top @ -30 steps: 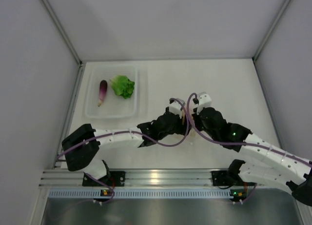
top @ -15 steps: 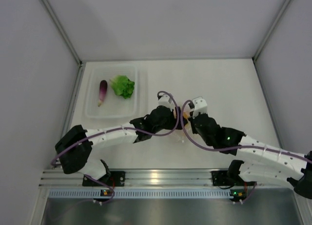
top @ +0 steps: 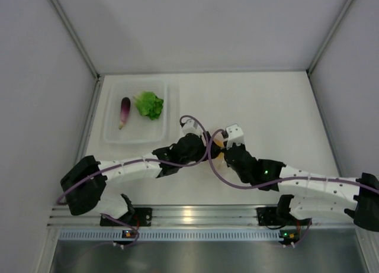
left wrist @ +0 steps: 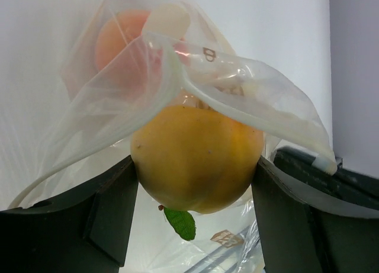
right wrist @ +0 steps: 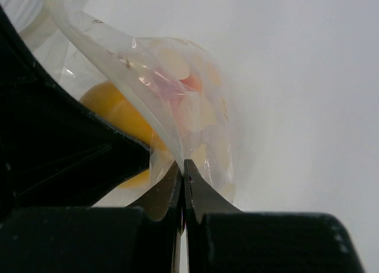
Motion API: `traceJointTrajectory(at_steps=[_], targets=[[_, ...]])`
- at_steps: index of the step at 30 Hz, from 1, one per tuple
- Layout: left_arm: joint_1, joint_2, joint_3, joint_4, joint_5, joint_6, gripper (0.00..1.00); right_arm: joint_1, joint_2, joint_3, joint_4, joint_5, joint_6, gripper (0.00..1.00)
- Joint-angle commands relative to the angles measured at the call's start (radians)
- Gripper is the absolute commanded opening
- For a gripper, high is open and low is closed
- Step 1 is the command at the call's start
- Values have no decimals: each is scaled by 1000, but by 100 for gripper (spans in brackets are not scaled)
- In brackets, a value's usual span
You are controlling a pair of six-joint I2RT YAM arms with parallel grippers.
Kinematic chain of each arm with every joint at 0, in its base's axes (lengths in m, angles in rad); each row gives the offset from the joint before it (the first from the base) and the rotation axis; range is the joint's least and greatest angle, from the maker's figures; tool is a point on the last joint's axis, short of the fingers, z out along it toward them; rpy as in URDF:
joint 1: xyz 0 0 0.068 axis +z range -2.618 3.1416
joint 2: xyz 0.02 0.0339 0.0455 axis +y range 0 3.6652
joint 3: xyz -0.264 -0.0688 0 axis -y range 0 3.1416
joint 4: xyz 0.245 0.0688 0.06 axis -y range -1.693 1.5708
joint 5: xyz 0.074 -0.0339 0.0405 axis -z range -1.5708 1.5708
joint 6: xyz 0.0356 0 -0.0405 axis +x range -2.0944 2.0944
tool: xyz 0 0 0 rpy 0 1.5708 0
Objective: Open the zip-top bag and remove the fake food
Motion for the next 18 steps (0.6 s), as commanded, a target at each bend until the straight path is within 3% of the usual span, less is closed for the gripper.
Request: traceJointTrajectory(at_steps=[1, 10, 18], targets=[[16, -46, -18, 46, -64, -148, 0, 63, -4, -19, 103, 15, 20, 0], [55, -19, 42, 48, 19, -278, 0, 174, 117, -7, 138, 106, 67, 0], [132, -91, -76, 135, 273, -365, 0, 135, 151, 10, 45, 156, 126, 0]])
